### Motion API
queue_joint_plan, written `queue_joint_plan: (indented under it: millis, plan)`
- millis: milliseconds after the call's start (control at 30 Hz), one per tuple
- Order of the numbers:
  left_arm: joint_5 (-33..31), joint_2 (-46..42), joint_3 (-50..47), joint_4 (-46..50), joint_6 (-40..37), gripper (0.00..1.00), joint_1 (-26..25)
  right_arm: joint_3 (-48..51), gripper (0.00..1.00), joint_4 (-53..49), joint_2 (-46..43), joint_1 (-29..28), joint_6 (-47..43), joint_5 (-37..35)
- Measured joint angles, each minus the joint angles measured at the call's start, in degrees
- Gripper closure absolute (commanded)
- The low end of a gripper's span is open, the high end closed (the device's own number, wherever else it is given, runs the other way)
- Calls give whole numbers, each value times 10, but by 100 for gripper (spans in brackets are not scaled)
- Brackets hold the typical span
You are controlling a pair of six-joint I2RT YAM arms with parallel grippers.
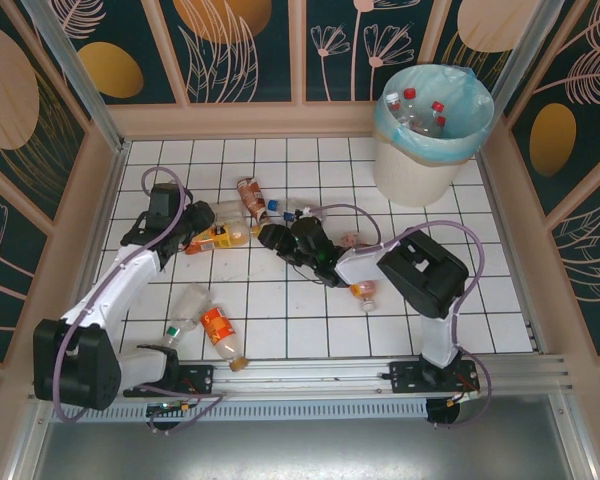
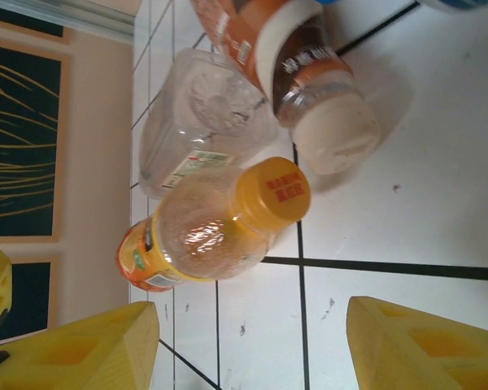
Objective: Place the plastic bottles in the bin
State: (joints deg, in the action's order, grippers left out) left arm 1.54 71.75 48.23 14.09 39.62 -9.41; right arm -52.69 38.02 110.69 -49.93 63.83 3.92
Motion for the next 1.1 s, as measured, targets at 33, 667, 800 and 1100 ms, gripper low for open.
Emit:
queue_joint_plan:
  millis: [33,667,800,1100]
  plan:
    - [5,6,-3,-7,-1,57,7,-3,36,2,8,0,5,1]
    - [38,77,-70,-87,-21,52,39,-39,36,133,106,1,63,5]
    - [38,82,-74,-101,-23,52,41,-39,36,147,116,1,76,5]
    - [38,90,-74,-120,-30,51,43,-54,36,177,139,3,101,5]
